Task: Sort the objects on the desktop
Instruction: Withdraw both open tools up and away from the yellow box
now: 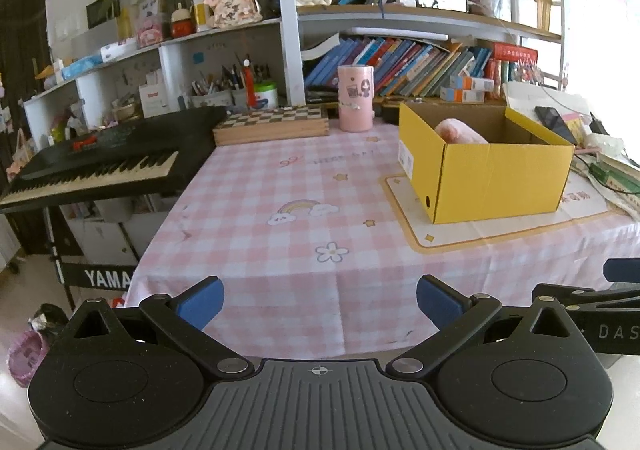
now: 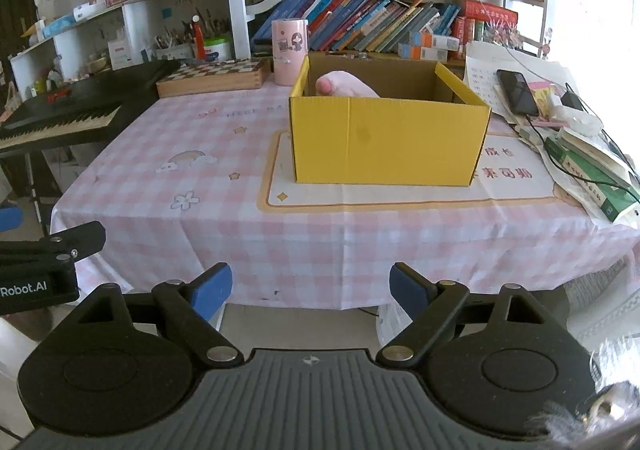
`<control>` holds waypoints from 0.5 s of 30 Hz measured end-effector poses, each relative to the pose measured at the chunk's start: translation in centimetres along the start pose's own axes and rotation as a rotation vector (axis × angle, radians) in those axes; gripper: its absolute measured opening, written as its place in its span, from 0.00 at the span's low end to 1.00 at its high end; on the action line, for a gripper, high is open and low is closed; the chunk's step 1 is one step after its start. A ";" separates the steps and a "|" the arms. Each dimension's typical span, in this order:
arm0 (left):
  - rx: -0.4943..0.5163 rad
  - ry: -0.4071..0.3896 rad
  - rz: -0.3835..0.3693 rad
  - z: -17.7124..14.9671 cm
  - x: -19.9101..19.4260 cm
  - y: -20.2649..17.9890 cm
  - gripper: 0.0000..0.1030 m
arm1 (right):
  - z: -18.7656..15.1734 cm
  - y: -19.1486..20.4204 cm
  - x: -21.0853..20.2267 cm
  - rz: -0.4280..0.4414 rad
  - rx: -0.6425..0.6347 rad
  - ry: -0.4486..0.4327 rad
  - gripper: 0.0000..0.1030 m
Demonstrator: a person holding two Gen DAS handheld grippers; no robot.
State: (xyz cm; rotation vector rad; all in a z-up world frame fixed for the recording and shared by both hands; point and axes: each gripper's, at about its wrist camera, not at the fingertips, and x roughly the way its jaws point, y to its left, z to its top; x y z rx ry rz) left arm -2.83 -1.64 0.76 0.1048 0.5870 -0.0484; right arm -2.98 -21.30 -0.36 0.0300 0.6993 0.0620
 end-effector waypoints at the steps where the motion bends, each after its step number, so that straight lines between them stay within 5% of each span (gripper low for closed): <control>1: 0.001 0.000 0.003 0.0 0.0 0.0 1.00 | -0.1 0.0 0.0 -0.002 0.003 0.002 0.83; 15: 0.010 0.015 0.022 -0.4 -0.1 0.3 1.00 | -0.3 0.2 -0.2 -0.010 0.015 0.006 0.87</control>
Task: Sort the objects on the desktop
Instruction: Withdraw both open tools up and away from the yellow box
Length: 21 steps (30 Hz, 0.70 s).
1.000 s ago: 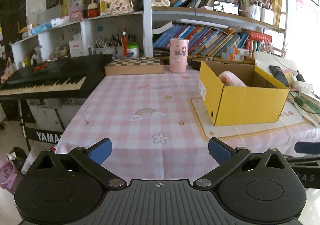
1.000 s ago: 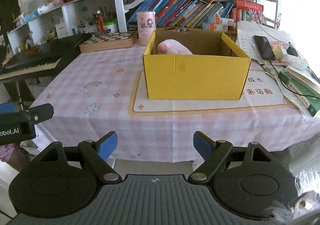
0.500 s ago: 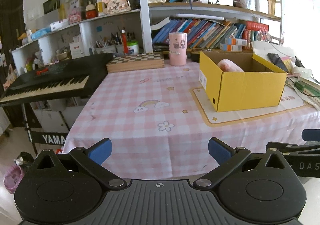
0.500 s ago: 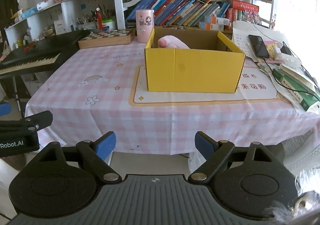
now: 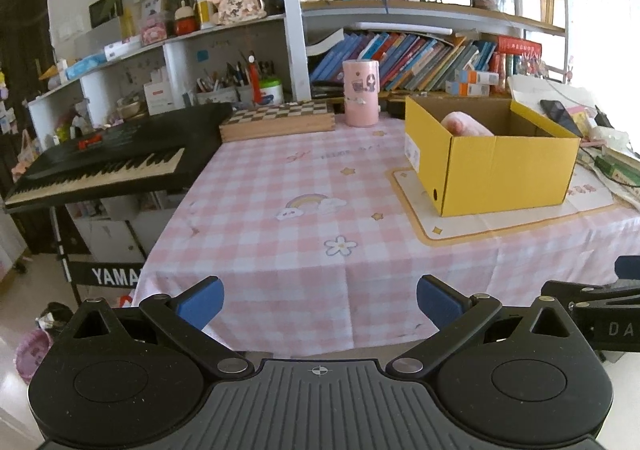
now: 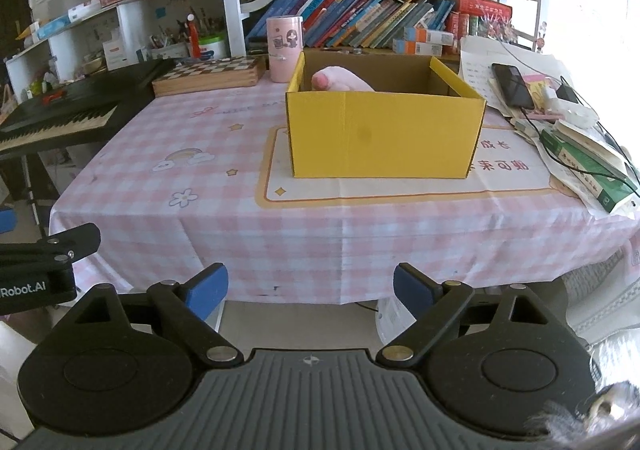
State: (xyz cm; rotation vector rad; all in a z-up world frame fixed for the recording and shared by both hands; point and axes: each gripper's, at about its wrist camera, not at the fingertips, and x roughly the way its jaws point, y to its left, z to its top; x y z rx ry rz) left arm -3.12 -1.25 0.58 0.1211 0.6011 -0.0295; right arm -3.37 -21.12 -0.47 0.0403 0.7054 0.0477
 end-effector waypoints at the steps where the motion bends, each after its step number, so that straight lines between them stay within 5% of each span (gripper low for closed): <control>1: 0.003 0.001 0.001 0.0 0.0 0.0 1.00 | 0.0 0.1 0.0 0.000 0.000 -0.001 0.87; 21: 0.003 -0.005 -0.046 -0.1 0.0 0.2 1.00 | 0.0 0.3 -0.1 0.000 -0.001 0.000 0.89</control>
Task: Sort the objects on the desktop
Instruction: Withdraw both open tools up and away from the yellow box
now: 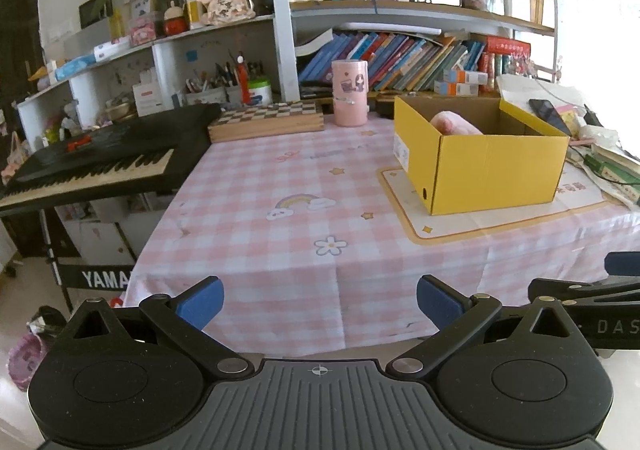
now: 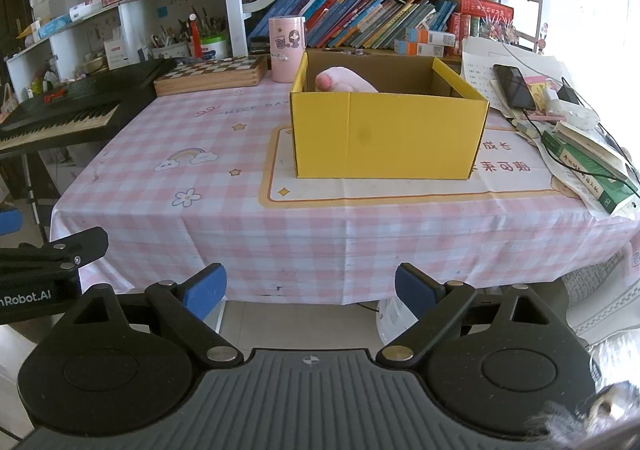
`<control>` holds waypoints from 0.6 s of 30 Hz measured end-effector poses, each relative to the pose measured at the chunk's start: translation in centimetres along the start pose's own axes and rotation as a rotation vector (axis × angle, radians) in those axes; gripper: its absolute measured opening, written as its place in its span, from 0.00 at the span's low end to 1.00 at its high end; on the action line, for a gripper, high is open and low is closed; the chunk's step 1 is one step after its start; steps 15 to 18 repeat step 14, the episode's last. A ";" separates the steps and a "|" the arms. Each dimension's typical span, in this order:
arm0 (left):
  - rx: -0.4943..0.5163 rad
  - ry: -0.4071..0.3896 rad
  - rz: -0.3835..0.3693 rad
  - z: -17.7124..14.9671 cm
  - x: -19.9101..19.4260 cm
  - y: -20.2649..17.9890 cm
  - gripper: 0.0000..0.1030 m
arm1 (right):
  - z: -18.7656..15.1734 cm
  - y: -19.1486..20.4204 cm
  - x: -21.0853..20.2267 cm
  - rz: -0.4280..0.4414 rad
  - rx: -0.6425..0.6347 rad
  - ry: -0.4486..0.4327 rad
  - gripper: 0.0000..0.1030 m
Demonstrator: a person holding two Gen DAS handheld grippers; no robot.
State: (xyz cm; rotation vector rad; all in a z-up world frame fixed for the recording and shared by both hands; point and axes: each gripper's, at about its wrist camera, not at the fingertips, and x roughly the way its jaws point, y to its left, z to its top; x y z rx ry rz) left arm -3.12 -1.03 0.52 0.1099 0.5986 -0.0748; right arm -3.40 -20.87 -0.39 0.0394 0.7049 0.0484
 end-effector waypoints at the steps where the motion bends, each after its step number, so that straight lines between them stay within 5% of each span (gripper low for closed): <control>1: -0.002 -0.001 -0.004 0.0 0.0 0.0 1.00 | 0.0 0.0 0.0 0.000 0.000 0.001 0.89; 18: -0.053 -0.002 0.032 0.2 0.3 0.6 1.00 | -0.1 0.5 0.3 -0.003 -0.007 0.014 0.89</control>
